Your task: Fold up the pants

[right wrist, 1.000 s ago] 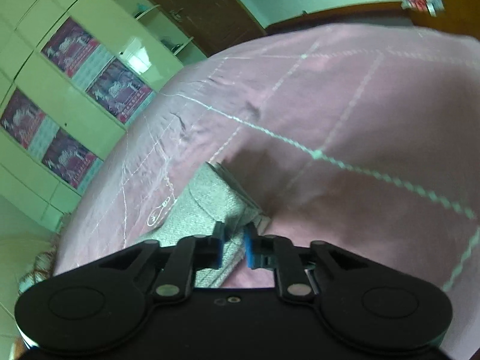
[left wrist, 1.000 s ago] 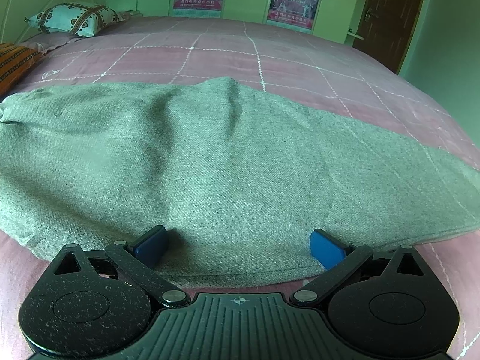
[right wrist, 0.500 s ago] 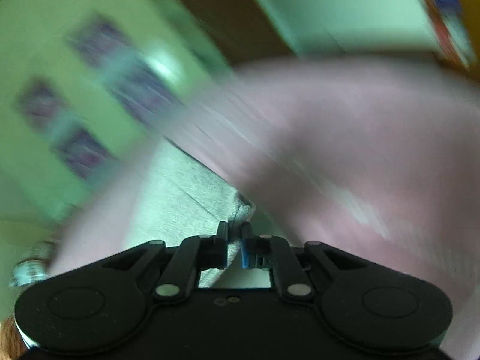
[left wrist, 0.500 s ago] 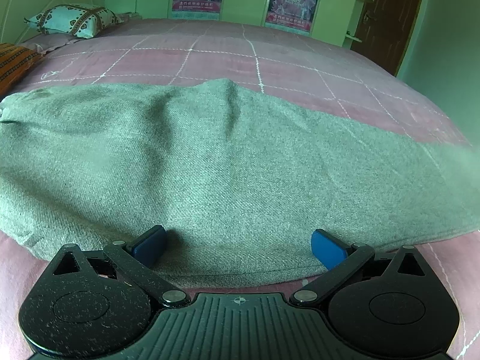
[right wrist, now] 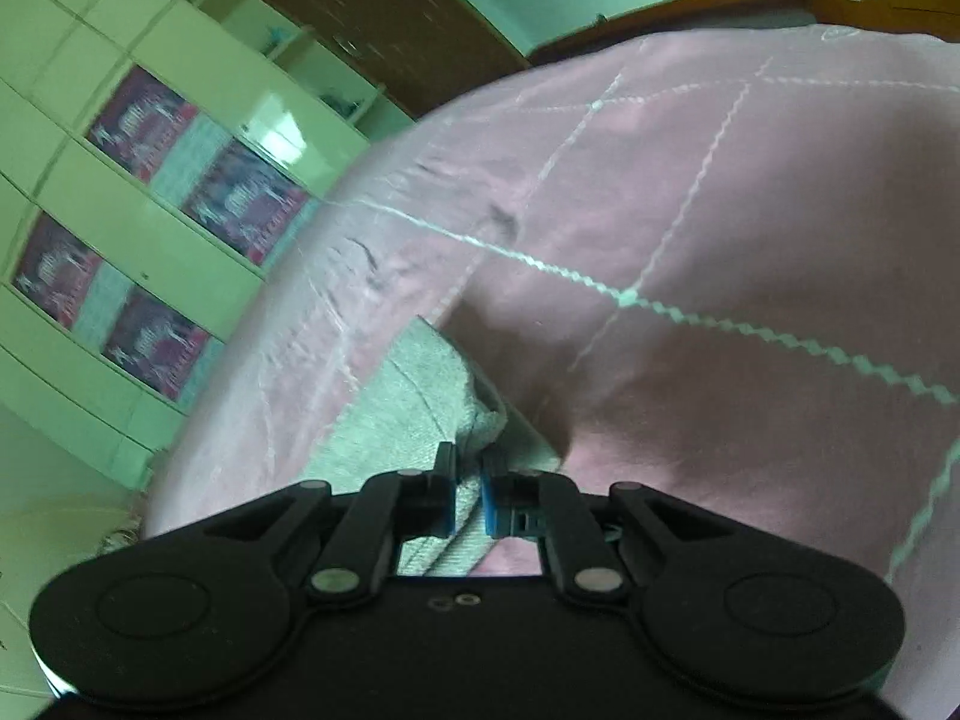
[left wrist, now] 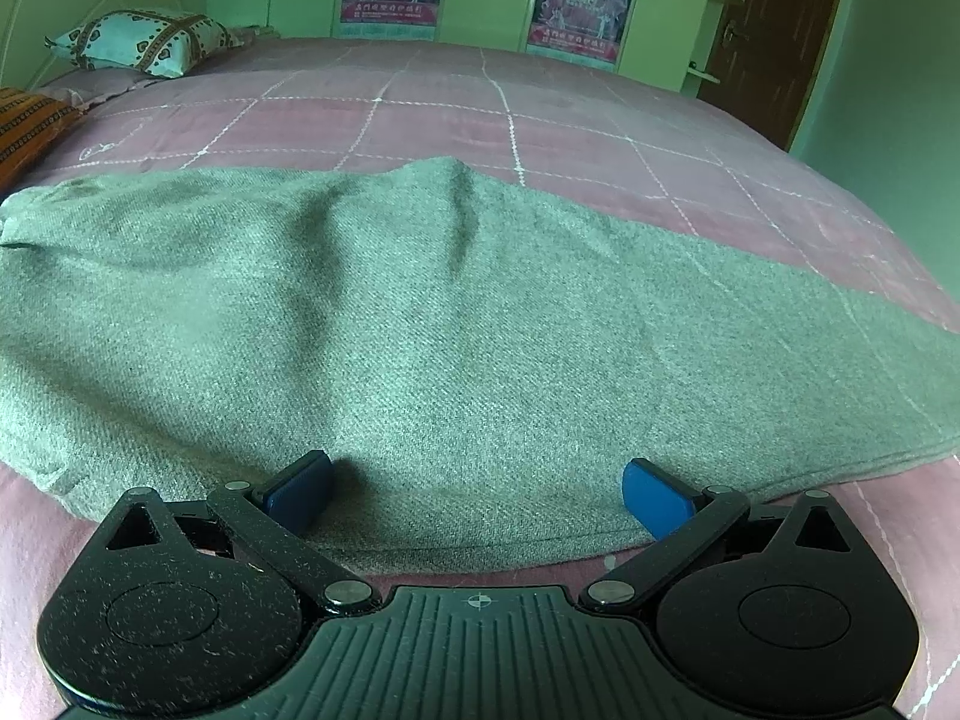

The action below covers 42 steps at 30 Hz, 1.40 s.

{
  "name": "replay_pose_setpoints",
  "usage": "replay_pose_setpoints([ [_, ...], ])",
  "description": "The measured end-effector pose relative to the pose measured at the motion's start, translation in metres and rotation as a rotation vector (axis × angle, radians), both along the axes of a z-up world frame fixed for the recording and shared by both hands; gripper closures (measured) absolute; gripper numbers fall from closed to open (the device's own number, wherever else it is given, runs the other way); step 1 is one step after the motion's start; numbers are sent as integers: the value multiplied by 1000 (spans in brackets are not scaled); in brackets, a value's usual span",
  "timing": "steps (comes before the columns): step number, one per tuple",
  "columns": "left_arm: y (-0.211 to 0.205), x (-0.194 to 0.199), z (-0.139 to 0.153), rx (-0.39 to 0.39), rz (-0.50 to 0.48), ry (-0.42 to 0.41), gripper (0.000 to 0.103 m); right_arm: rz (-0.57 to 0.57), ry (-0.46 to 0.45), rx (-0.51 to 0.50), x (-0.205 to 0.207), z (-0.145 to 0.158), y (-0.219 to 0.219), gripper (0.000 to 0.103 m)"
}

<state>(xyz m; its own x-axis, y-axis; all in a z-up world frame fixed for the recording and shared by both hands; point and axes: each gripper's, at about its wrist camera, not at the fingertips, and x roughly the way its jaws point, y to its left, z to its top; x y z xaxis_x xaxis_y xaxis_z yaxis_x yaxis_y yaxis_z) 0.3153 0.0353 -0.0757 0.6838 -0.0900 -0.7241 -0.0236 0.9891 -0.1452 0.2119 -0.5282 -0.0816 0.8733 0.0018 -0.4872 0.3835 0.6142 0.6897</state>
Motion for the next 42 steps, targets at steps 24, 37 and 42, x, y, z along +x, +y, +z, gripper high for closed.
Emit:
replay_pose_setpoints([
  [24,-4,0,0,13,14,2,0,35,23,-89,24,19,19,96],
  [37,-2,-1,-1,15,5,-3,0,90,144,-100,29,-20,2,96],
  [42,-3,0,0,22,0,-7,0,1,75,-191,2,9,21,82],
])
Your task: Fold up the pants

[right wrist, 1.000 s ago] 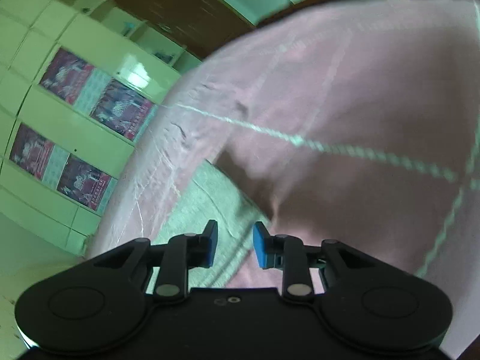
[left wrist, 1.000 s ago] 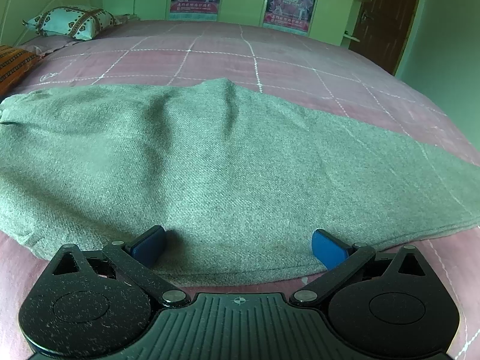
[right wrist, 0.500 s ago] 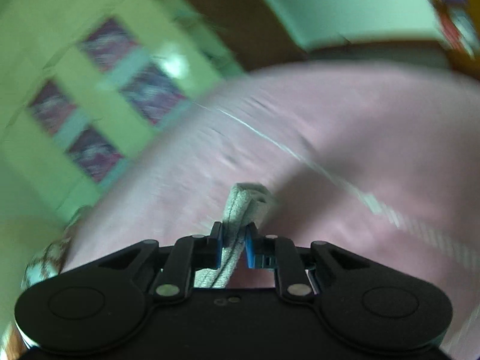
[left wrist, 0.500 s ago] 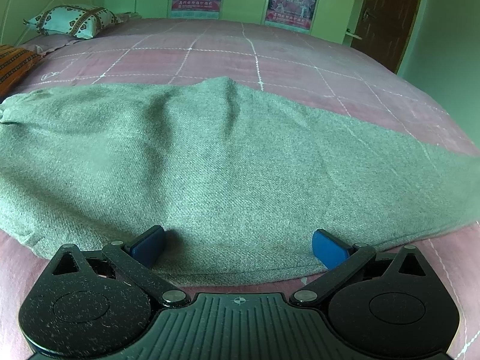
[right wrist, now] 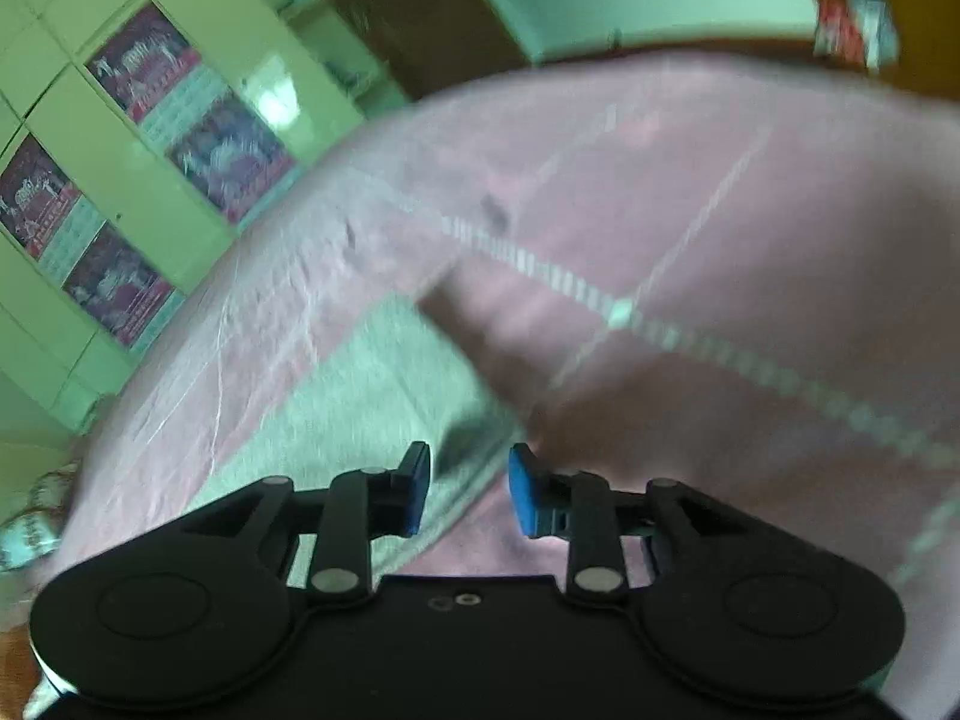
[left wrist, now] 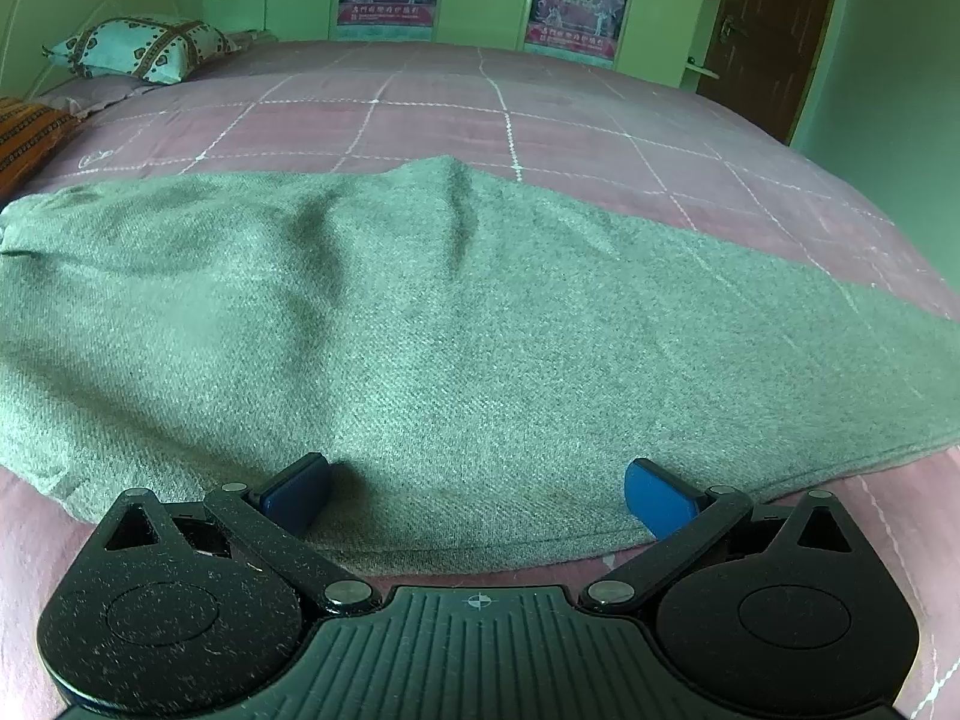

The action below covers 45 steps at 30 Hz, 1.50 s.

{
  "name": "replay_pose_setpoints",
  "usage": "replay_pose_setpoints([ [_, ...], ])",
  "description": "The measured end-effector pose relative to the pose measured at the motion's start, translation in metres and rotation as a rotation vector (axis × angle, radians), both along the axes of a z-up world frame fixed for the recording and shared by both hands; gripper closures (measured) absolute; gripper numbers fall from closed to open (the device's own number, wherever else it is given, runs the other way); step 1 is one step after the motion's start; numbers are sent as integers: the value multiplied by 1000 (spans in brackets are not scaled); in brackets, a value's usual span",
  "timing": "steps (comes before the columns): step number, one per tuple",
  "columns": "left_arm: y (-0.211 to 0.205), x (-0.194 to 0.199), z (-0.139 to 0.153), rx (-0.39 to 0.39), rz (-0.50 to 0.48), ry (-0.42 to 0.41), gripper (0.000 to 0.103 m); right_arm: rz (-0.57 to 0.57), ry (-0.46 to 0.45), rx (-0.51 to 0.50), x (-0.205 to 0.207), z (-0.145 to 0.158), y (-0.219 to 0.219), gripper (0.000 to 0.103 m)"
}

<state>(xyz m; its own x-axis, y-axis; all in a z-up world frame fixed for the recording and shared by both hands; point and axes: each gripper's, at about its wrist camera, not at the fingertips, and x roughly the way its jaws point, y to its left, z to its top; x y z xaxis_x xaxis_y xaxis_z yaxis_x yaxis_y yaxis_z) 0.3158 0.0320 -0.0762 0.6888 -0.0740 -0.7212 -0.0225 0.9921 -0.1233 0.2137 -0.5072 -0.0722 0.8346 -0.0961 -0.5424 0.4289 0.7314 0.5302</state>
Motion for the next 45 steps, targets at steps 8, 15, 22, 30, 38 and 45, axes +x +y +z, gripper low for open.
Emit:
replay_pose_setpoints([
  [8,3,-16,23,70,42,-103,0,103,-96,-182,-7,36,30,80],
  [15,19,-8,17,61,46,-41,0,124,126,-61,33,-3,26,74],
  [22,92,-23,46,115,210,-120,0,271,16,-101,40,30,67,73],
  [30,215,-52,45,66,495,-92,0,613,-24,-92,95,50,198,72],
  [38,274,-32,9,-160,561,-87,32,934,1,-79,110,49,360,72],
  [45,281,-1,-4,-190,470,-85,62,1116,78,-76,98,20,459,72],
])
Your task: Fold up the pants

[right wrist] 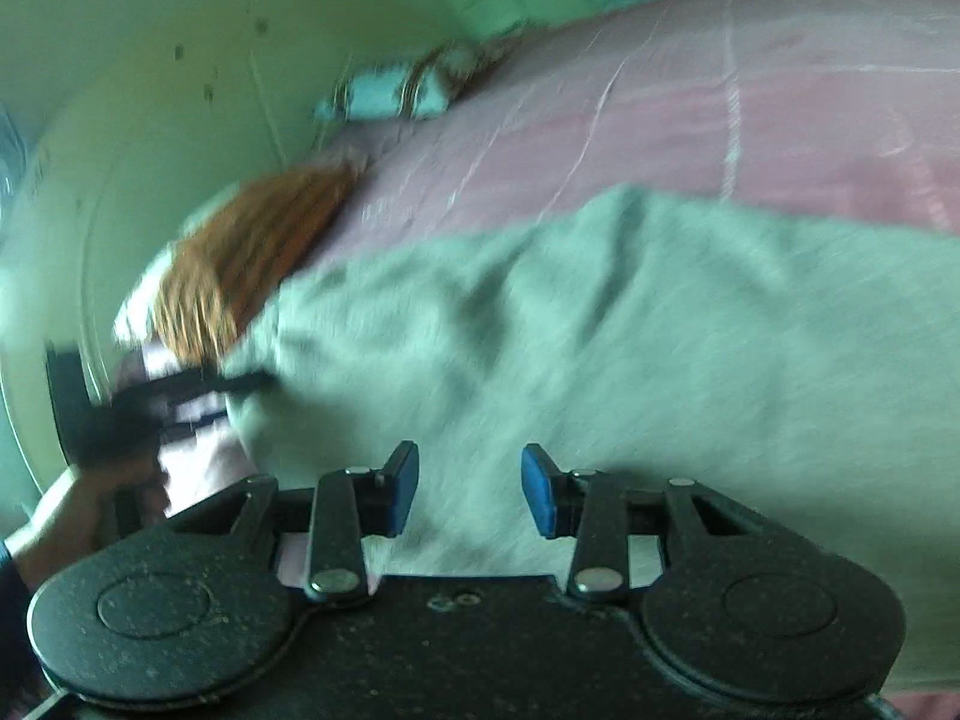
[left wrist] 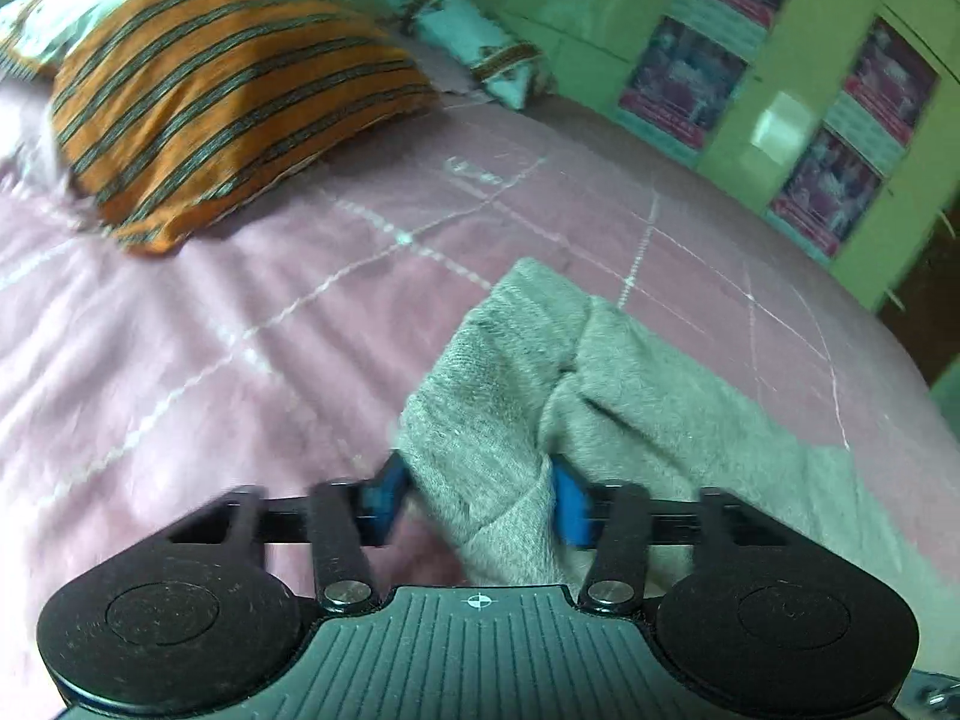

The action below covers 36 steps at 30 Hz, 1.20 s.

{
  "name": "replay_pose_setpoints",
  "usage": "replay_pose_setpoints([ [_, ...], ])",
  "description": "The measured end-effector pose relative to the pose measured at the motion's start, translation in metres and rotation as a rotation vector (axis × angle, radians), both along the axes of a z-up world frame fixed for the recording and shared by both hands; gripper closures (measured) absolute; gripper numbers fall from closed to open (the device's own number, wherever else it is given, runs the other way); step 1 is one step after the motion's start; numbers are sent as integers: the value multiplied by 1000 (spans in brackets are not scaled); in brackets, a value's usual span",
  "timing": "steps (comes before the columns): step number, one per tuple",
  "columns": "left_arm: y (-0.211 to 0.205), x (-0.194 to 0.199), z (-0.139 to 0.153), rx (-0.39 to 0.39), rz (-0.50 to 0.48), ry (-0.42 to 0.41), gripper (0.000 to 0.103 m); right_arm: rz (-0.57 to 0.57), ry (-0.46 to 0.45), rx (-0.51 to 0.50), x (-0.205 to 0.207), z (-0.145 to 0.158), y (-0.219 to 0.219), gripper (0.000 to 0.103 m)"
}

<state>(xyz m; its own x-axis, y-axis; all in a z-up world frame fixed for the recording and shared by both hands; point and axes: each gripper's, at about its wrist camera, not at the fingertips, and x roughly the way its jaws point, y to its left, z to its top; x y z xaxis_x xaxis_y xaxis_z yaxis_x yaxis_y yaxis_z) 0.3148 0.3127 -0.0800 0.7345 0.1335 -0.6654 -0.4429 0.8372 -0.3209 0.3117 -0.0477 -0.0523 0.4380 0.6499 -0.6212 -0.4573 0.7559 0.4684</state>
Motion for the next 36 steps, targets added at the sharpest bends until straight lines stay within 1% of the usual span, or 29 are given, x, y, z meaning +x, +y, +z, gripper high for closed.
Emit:
replay_pose_setpoints([
  [1,1,-1,4,-5,-2,-27,68,5,24,-34,1,-7,10,73],
  [2,2,-6,14,-9,-8,-87,70,5,26,-51,0,-8,15,73],
  [3,1,-11,23,4,-24,-132,70,18,17,-43,-2,-6,19,73],
  [4,-2,-14,27,33,-35,-150,70,44,9,-15,-4,-2,23,73],
  [5,-3,-11,19,58,-33,-107,70,52,-4,-19,-6,-1,26,76],
  [6,1,-5,3,36,-26,-30,70,44,1,-60,-6,-4,30,76],
  [7,10,-4,-17,-17,-8,0,61,43,20,-88,-5,-10,33,76],
  [8,19,-9,-25,-72,15,-26,56,53,21,-102,-4,-14,36,76],
  [9,24,-11,-25,-113,22,-40,54,64,18,-111,-3,-13,37,77],
  [10,26,-13,-19,-132,25,-52,48,69,26,-111,-2,-9,37,77],
  [11,26,-15,-11,-108,32,-56,46,67,26,-96,-2,-3,34,77],
  [13,16,-17,16,9,28,-94,46,34,-38,-56,-2,10,21,75],
  [14,9,-15,28,42,12,-111,46,13,-54,-46,2,14,16,74],
  [16,0,0,45,80,-30,-126,46,-32,-67,-39,10,17,5,75],
  [17,-6,12,51,86,-64,-146,46,-51,-75,-43,16,18,3,75],
  [18,-14,29,55,81,-111,-146,46,-72,-74,-47,22,18,1,75],
  [20,-27,66,46,57,-203,-109,46,-104,-81,-43,34,15,2,75],
  [22,-41,98,29,37,-286,-52,46,-126,-89,-51,47,15,1,75],
  [24,-49,121,9,37,-326,11,47,-121,-79,-36,64,12,9,75],
  [25,-47,131,-1,61,-321,38,53,-104,-64,-31,73,9,14,74],
  [26,-44,137,-7,91,-303,62,85,-82,-39,-23,82,4,18,72],
  [27,-36,141,-12,126,-258,93,98,-59,4,-30,93,-4,26,72],
  [28,-25,142,-15,79,-240,73,98,-44,37,-49,104,-13,34,72],
  [29,-12,142,-19,-26,-208,54,98,-45,38,-65,112,-21,41,74],
  [30,-9,144,-18,-48,-209,53,98,-49,18,-76,117,-25,45,75],
  [32,-18,140,-7,-33,-215,50,98,-72,9,-72,124,-18,47,78],
  [34,-32,134,9,45,-224,28,93,-104,-42,-14,120,-3,35,75],
  [35,-37,128,11,77,-232,16,68,-119,-62,-13,119,3,29,73],
  [36,-43,127,13,90,-252,7,48,-138,-78,-17,117,8,23,72],
])
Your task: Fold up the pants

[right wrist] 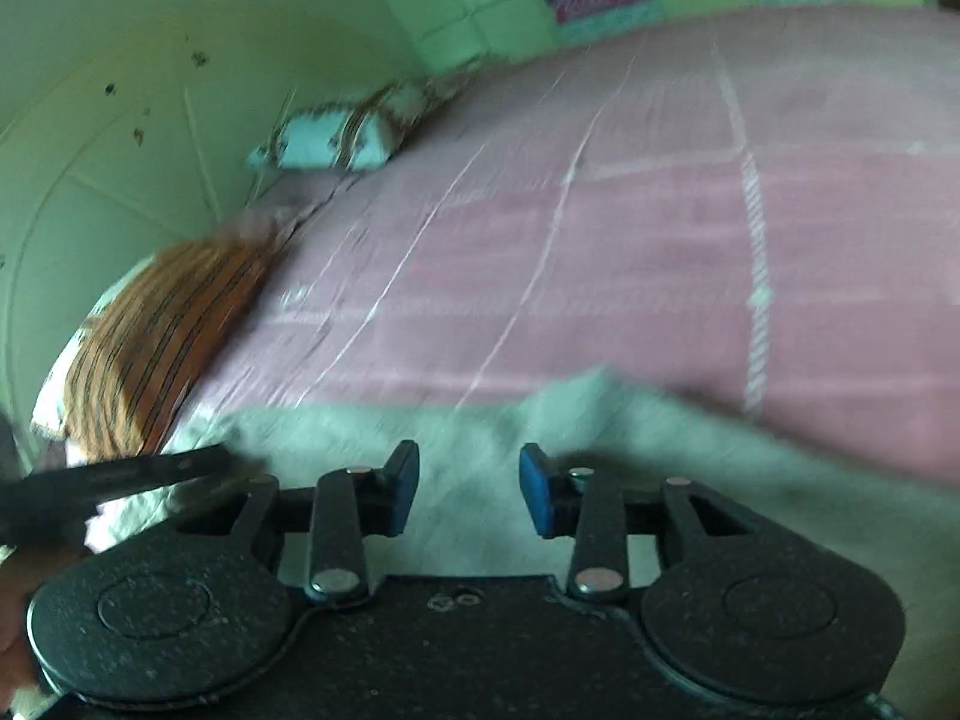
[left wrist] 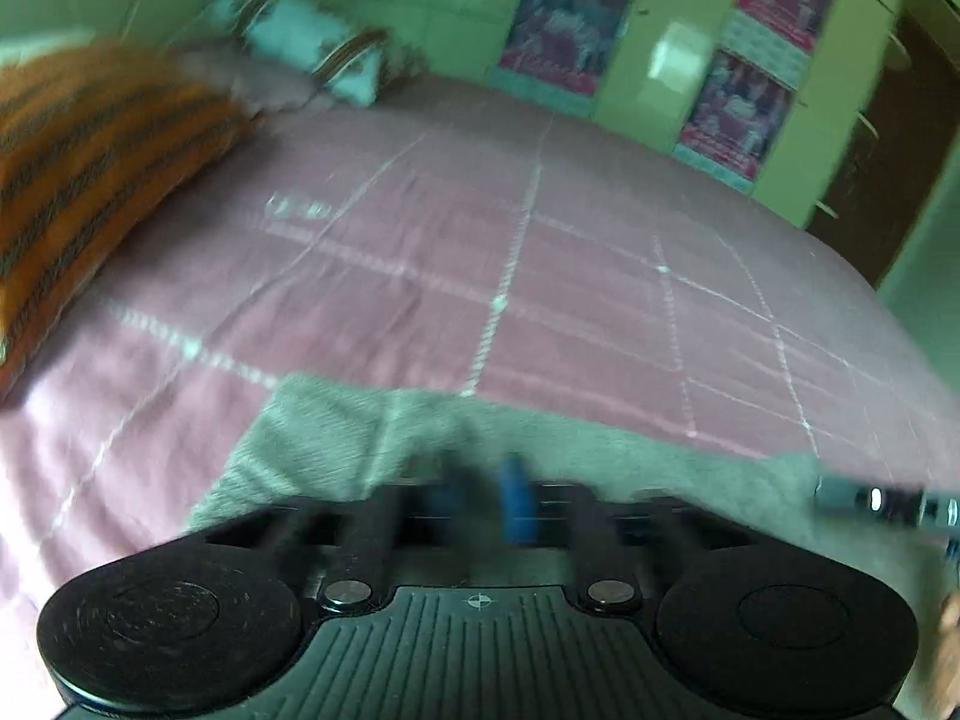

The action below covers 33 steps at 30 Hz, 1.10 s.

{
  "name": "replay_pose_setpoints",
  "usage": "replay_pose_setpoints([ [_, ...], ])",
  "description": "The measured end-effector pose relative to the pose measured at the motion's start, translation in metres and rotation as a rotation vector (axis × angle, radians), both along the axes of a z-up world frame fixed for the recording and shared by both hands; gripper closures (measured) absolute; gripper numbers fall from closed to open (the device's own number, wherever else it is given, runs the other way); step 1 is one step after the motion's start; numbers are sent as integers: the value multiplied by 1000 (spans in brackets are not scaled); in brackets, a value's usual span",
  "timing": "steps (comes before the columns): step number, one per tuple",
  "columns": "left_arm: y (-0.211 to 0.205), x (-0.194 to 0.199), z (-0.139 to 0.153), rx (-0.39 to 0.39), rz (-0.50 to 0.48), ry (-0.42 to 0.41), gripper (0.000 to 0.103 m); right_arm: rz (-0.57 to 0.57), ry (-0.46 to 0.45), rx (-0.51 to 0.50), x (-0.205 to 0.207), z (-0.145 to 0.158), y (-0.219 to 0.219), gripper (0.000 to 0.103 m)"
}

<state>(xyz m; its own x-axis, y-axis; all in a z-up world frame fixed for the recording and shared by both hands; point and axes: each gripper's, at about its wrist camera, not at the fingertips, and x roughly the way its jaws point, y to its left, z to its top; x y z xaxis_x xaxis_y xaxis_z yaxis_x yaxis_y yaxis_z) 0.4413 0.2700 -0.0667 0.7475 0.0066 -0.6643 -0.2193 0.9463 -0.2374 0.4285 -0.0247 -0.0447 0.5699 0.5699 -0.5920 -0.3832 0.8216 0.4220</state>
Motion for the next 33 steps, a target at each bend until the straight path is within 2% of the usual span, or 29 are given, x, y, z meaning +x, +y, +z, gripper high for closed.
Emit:
replay_pose_setpoints([
  [1,-5,1,2,14,-18,-15,19,-20,-12,3,0,2,-6,72],
  [2,-16,4,5,60,-37,-30,15,-30,-4,11,4,1,-11,71],
  [4,-34,16,2,165,-73,-7,15,-43,50,-10,20,-10,-8,71],
  [6,-35,27,-5,221,-60,63,15,-52,106,-75,40,-27,3,72],
  [8,-30,33,-16,246,-59,75,15,-73,93,-94,53,-29,8,74],
  [11,-36,32,-4,262,-43,62,15,-90,105,-94,61,-18,9,74],
  [13,-42,18,7,268,-31,8,15,-73,57,-40,45,-3,-3,74],
  [15,-43,5,1,270,-39,6,15,-61,25,-42,17,2,-14,69],
  [17,-42,3,-19,298,-60,34,15,-49,41,-78,3,-10,-21,69],
  [18,-45,0,-23,324,-66,16,15,-47,80,-116,2,-26,-21,75],
  [20,-54,-5,-10,338,-59,21,15,-57,87,-75,0,-28,-30,76],
  [21,-57,-12,-1,326,-56,-5,15,-71,96,-68,-2,-20,-34,73],
  [23,-59,-31,14,280,-41,-48,15,-105,34,-22,-17,1,-54,70],
  [24,-60,-39,16,255,-39,-59,15,-119,23,6,-26,9,-68,71],
  [27,-58,-54,2,227,-40,-25,15,-170,-30,25,-59,22,-118,69],
  [28,-57,-56,-10,234,-39,6,15,-194,-29,26,-70,21,-136,69],
  [30,-64,-61,-30,316,-82,4,14,-226,-6,8,-86,14,-164,69],
  [31,-69,-61,-30,345,-84,13,14,-244,23,-47,-90,4,-174,69],
  [32,-74,-60,-21,335,-78,33,14,-258,74,-103,-89,-9,-181,73],
  [33,-75,-63,-12,298,-69,22,14,-253,108,-112,-90,-17,-190,80],
])
